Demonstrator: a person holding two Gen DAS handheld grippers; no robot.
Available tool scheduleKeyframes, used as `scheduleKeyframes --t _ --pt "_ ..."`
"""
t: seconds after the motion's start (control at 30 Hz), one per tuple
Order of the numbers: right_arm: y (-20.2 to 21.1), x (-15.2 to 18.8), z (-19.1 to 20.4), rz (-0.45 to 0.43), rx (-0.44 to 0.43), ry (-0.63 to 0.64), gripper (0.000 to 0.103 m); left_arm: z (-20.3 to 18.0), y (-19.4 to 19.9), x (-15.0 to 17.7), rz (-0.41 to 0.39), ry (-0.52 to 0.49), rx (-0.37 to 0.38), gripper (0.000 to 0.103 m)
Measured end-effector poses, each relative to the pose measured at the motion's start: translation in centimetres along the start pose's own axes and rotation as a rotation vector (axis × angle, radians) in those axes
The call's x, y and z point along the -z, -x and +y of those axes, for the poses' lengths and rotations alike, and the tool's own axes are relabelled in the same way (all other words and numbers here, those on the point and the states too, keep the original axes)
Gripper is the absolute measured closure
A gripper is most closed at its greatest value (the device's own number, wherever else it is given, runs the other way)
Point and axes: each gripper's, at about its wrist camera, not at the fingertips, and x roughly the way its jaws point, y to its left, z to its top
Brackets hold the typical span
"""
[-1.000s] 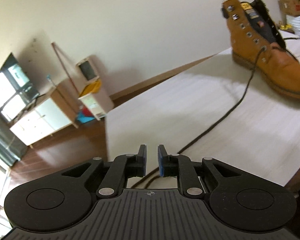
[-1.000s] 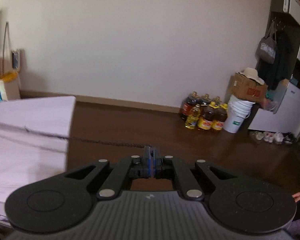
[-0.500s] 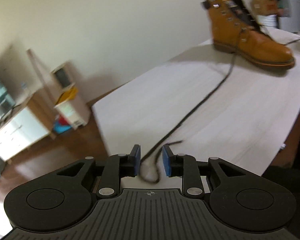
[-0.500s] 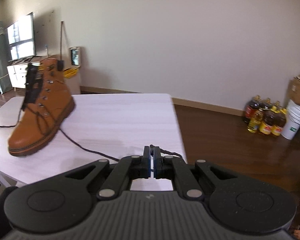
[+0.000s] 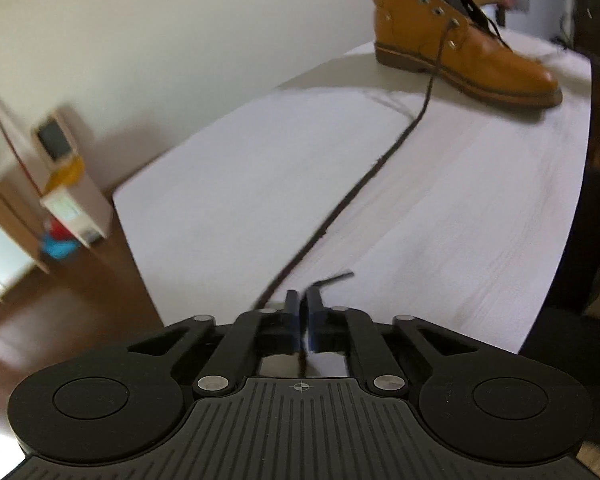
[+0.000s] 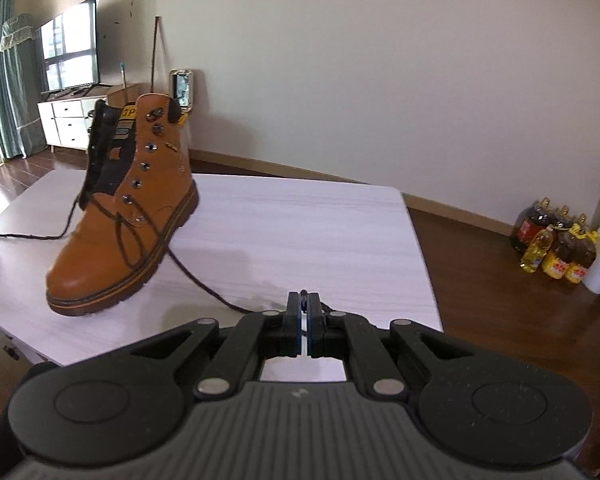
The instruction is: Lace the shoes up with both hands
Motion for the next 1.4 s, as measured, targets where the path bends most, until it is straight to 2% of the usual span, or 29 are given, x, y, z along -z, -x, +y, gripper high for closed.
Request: scheduleKeyframes --t 0.07,0.13,0.3,0.33,0.43,0.53,0.67,0.83,0.97,1.17,1.4 --pt "0.3 -0.2 0.4 -0.011 -0.013 0.005 0.100 -0.7 0.6 -0.3 -0.010 0.002 0.001 0.100" --pt "1.1 -0.5 0.7 -0.031 -0.030 0.015 0.100 -1.3 1.6 -0.6 -0.052 0.013 0.007 0.100" --pt "2.9 -1.3 1.7 -0.082 -0.071 0.038 0.100 -4.9 8.4 -4.7 -0.293 0.029 -0.005 0.100" --pt "3.7 -1.7 2.1 -0.103 -0.080 0.053 0.100 -5.9 10.2 -6.1 -0.355 0.024 0.002 0.100" --pt "6.9 -3.2 3.4 -0.184 -0.127 0.104 0.100 -7.8 13.4 -8.7 -0.441 -0.005 0.008 0.100" --pt "10.3 -5.0 4.5 -0.272 -0.185 0.152 0.100 -11.1 18.2 -13.5 -0.572 -0.061 0.027 0.100" --pt "15.2 -7.2 5.6 -0.406 -0.248 0.212 0.100 -14.9 22.0 -17.8 -0.671 -0.127 0.011 0.100" --pt "18.8 -7.4 6.2 -0.481 -0.278 0.268 0.100 -19.7 23.9 -20.3 -0.717 -0.217 0.003 0.100" --pt "20.1 -6.2 6.2 -0.492 -0.290 0.287 0.100 -21.8 23.9 -20.5 -0.734 -0.226 0.026 0.100" --pt "19.8 -4.3 6.1 -0.438 -0.306 0.286 0.100 -23.4 23.3 -19.7 -0.713 -0.220 0.044 0.100" --pt "18.7 -3.8 6.7 -0.394 -0.336 0.291 0.100 -23.4 22.3 -18.7 -0.670 -0.194 0.045 0.100"
